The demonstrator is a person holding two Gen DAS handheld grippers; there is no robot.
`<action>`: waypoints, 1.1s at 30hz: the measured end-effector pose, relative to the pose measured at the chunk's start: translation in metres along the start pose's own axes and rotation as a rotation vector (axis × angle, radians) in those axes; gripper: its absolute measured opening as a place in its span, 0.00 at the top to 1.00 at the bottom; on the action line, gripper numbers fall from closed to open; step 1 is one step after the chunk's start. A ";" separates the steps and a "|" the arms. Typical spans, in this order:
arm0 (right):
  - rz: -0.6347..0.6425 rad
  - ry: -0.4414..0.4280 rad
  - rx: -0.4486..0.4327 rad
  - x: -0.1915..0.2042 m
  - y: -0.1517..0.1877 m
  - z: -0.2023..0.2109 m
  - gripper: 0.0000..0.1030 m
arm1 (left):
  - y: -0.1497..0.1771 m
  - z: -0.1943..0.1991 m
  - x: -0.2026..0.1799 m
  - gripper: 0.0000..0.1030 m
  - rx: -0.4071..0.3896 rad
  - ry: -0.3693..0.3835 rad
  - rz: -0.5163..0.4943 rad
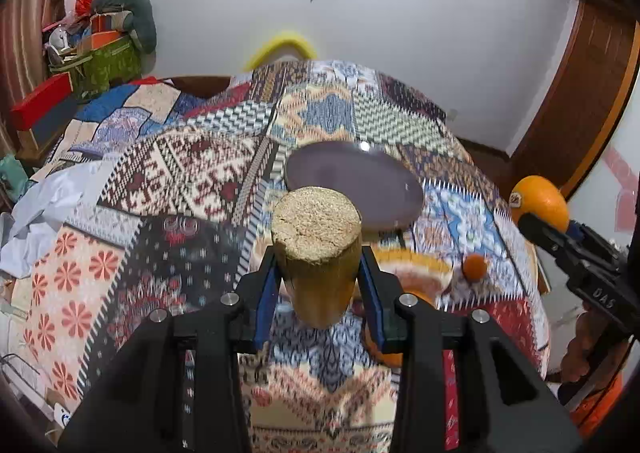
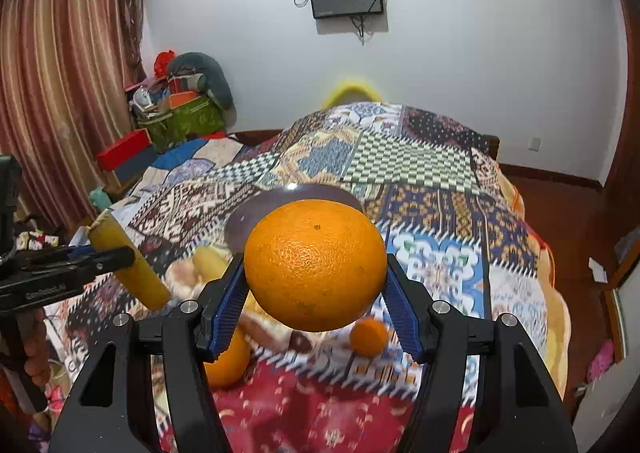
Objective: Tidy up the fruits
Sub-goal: 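Carry the corn cob and large orange onto the dark plate with both tools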
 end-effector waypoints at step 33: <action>0.113 0.017 0.114 0.005 -0.036 -0.139 0.40 | -0.081 -0.113 0.013 0.63 0.049 0.028 -0.045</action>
Point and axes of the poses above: each gripper's, at about its wrist camera, not at the fingertips, and z roughly against the way its jaws point, x to its left, y to its underside, the point moved 6 cm from there along -z, roughly the way its jaws point, and after that the axes turned 8 degrees about y, right-handed, at the moved point
